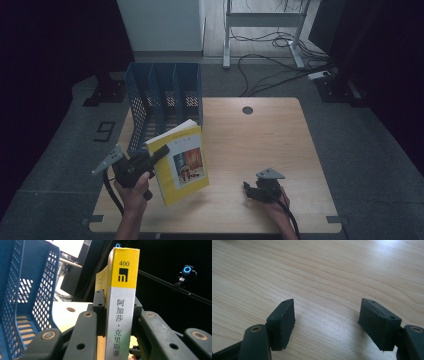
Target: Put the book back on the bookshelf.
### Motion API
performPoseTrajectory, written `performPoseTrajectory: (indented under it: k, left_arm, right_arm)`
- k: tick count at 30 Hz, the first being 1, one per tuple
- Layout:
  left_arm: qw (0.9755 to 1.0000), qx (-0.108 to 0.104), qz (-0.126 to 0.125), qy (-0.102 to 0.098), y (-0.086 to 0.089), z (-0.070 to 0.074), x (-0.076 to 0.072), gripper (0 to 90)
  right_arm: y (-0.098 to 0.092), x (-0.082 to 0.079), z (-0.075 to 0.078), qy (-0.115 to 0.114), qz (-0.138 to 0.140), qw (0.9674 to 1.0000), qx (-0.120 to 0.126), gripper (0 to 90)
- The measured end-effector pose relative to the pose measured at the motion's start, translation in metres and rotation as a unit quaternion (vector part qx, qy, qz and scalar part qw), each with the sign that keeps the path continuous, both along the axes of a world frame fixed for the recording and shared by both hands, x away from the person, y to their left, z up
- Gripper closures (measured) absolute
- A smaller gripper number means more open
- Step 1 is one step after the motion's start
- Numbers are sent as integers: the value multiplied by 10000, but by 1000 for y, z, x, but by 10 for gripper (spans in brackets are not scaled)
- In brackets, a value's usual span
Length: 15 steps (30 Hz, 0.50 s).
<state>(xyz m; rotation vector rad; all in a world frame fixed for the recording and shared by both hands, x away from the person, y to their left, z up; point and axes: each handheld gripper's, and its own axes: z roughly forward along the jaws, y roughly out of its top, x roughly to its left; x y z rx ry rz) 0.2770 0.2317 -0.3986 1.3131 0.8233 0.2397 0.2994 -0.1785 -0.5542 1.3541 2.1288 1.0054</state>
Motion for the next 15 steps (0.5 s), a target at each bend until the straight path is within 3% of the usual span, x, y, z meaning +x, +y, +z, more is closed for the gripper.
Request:
performPoseTrajectory:
  k: [15]
  left_arm:
    - [9997, -7, 199, -118, 7, 20, 8, 753]
  right_arm:
    - [-1, 0, 0, 19, 6, 10000, 47, 283]
